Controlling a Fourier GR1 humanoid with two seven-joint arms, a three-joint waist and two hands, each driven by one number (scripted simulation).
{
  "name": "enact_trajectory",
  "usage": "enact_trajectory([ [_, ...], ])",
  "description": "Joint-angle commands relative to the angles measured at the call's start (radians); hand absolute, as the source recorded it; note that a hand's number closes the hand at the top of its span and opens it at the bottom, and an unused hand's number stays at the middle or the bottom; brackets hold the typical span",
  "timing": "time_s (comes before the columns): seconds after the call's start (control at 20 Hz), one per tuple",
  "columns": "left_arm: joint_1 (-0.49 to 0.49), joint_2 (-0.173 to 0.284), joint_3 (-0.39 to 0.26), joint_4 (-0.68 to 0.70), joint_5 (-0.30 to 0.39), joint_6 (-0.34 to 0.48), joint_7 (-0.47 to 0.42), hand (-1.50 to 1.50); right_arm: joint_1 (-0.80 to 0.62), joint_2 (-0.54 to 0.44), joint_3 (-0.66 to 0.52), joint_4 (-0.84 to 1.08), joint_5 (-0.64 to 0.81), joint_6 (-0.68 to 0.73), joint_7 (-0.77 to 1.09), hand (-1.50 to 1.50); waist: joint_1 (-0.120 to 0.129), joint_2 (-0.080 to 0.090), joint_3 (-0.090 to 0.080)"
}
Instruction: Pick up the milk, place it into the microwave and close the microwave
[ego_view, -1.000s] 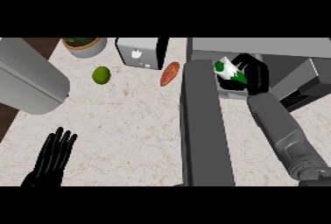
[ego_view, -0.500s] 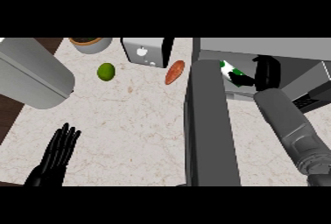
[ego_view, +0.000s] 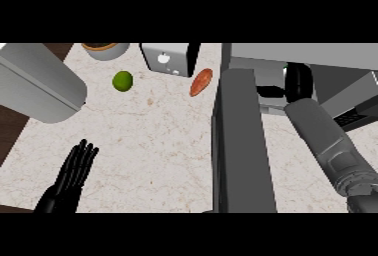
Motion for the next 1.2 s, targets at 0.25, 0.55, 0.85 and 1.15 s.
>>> enact_trajectory([
  [0.25,0.011,-0.017,-0.024,0.007,0.004,-0.02,-0.021,-1.5,0.08,0.032,-0.066,-0.053,-0.071,0.15,-0.174,-1.5,-0.027,-0.01,0.0],
  [0.55,0.026,-0.035,-0.058,-0.009,-0.023,-0.016,-0.041,-1.5,0.146,0.053,-0.141,-0.07,-0.147,0.218,-0.27,-1.5,-0.042,-0.016,0.0],
  [0.85,-0.019,-0.043,-0.064,-0.02,-0.046,0.003,-0.004,-1.5,0.185,0.071,-0.194,-0.067,-0.202,0.283,-0.322,-1.5,-0.057,-0.024,-0.001],
  [1.15,-0.025,-0.084,-0.102,0.012,-0.079,0.02,-0.014,-1.5,0.265,0.037,-0.21,-0.068,-0.224,0.42,-0.401,-1.5,-0.081,-0.035,-0.002],
])
